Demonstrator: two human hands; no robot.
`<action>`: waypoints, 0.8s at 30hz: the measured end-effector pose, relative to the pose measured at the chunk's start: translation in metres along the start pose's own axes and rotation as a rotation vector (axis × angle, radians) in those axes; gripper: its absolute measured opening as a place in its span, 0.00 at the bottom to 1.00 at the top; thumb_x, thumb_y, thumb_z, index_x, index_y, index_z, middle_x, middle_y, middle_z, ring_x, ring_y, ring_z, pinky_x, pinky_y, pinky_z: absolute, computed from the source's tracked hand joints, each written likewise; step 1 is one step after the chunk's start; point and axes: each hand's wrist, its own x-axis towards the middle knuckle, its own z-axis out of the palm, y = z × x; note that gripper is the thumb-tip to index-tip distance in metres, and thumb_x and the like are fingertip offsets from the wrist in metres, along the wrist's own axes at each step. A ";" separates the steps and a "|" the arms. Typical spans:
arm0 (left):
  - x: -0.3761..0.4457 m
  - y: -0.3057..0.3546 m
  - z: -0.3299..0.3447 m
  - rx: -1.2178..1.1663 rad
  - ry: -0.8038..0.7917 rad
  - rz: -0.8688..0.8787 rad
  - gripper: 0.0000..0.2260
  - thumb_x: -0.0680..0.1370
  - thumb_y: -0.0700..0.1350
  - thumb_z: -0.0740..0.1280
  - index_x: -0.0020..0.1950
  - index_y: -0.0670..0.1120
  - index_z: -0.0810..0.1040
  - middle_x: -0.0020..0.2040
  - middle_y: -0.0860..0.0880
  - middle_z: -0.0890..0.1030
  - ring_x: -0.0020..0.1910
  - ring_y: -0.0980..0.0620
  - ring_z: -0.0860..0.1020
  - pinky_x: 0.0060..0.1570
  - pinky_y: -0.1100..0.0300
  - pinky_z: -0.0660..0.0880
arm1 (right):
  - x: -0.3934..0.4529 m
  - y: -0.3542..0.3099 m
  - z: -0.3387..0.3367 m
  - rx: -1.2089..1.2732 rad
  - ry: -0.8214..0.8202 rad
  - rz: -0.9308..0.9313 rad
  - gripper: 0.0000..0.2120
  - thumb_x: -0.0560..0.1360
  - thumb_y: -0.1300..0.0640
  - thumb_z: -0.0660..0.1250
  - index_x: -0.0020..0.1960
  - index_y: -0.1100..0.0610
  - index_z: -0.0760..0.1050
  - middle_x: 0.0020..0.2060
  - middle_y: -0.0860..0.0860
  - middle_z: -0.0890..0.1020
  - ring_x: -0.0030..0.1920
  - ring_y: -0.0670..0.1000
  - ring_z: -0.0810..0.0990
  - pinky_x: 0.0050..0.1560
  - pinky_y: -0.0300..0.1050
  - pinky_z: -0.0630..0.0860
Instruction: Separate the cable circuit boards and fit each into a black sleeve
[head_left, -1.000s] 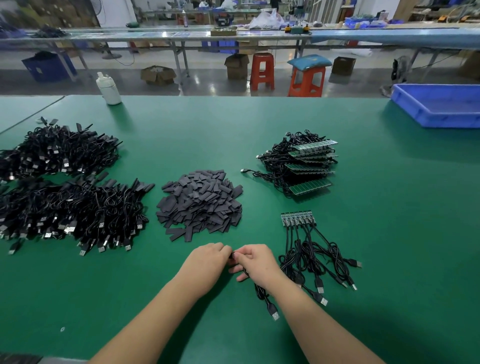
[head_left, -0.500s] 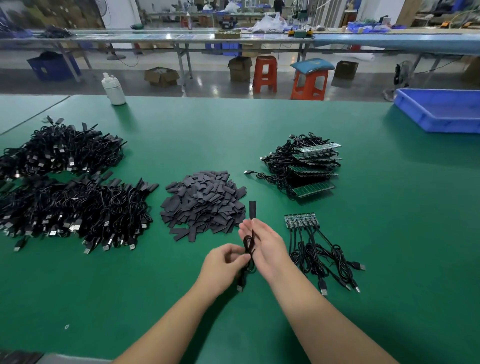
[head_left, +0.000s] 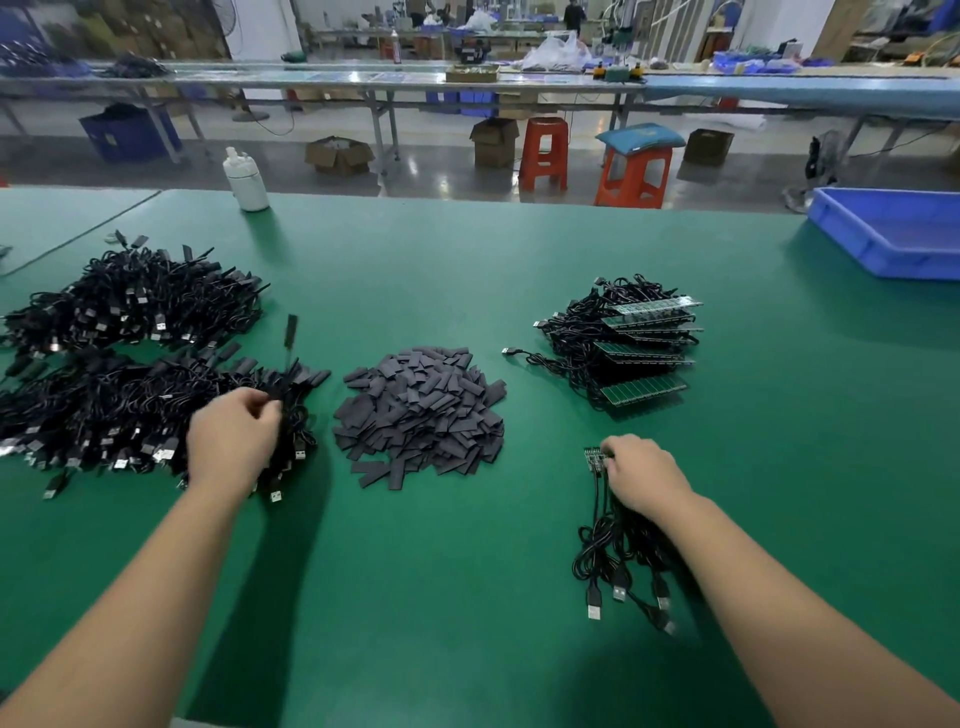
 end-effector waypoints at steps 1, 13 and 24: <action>0.010 -0.011 -0.001 0.090 -0.020 -0.033 0.13 0.78 0.48 0.67 0.59 0.44 0.81 0.47 0.44 0.84 0.44 0.43 0.81 0.44 0.52 0.79 | 0.001 0.004 0.003 -0.024 -0.025 -0.011 0.17 0.83 0.54 0.58 0.70 0.55 0.70 0.67 0.53 0.75 0.65 0.56 0.73 0.66 0.55 0.71; -0.024 0.033 0.023 0.144 0.010 0.281 0.12 0.79 0.44 0.66 0.60 0.44 0.80 0.59 0.44 0.79 0.49 0.47 0.77 0.40 0.56 0.75 | -0.001 -0.005 -0.025 0.044 -0.045 -0.056 0.14 0.80 0.49 0.65 0.63 0.51 0.77 0.58 0.52 0.74 0.54 0.55 0.76 0.55 0.50 0.76; -0.159 0.162 0.114 -0.390 -0.727 0.274 0.14 0.81 0.51 0.63 0.65 0.49 0.77 0.49 0.50 0.84 0.46 0.54 0.80 0.52 0.56 0.77 | -0.027 -0.056 -0.048 0.331 0.016 -0.102 0.05 0.77 0.49 0.69 0.49 0.48 0.83 0.41 0.45 0.83 0.44 0.49 0.80 0.48 0.45 0.78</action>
